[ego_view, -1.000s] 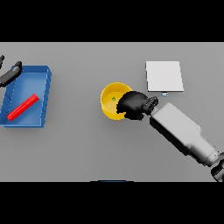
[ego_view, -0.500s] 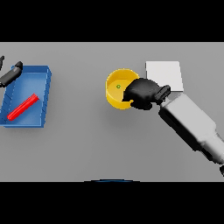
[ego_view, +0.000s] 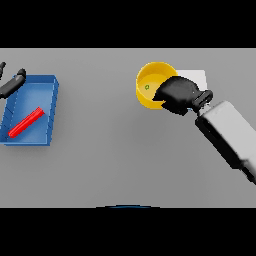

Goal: Pick up the red beaker and tilt it to pour out 1 green nut into yellow bowl. Pick up the yellow bowl and place it on the metallic measuring scale.

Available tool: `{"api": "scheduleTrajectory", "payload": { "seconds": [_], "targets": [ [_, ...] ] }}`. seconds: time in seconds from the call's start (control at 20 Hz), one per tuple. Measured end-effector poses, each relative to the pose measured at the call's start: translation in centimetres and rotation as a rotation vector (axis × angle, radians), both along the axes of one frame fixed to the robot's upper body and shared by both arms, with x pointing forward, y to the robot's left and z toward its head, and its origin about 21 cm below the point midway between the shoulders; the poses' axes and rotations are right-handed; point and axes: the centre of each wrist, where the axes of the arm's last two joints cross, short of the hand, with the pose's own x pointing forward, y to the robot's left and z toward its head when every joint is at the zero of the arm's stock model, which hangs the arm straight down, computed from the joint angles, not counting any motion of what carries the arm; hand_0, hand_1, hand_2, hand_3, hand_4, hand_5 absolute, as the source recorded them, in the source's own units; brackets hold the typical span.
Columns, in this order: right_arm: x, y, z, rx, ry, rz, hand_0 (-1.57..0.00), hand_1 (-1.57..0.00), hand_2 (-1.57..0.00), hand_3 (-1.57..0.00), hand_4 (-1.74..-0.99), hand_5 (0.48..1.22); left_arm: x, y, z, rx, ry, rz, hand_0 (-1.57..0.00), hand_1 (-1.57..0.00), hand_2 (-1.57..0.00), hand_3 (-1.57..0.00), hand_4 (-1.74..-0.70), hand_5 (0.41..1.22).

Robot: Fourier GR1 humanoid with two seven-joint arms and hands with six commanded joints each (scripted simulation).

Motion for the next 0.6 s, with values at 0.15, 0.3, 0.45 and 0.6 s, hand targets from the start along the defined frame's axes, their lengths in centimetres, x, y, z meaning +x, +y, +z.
{"api": "scheduleTrajectory", "payload": {
  "seconds": [0.15, 0.3, 0.45, 0.6],
  "targets": [
    [1.2, -1.8, 0.1, 0.016, -0.014, -0.080, -1.57, -1.57, -1.53, -1.15, -1.741, 1.221, -0.3, 0.0, -0.1, 0.003, 0.014, 0.012, 0.00, 0.00, 0.00, 0.00, -0.73, 0.720],
    [2.2, -3.1, -0.4, 0.018, -0.028, -0.135, -1.57, -1.57, -1.54, -1.14, -1.741, 1.221, -0.4, -0.1, 0.3, -0.010, 0.014, 0.018, 0.00, 0.00, 0.00, 0.00, -0.74, 0.730],
    [3.6, -5.2, -0.9, 0.005, -0.057, -0.201, -1.57, -1.57, -1.54, -1.15, -1.741, 1.221, -0.4, -0.1, 0.1, -0.011, 0.021, 0.024, 0.00, 0.00, 0.00, 0.00, -0.73, 0.735],
    [4.7, -6.0, -2.3, -0.002, -0.049, -0.252, -1.57, -1.57, -1.50, -1.17, -1.741, 1.221, -0.5, 0.2, -0.2, 0.007, 0.041, 0.025, 0.00, 0.00, 0.00, 0.00, -0.72, 0.725]
  ]
}}
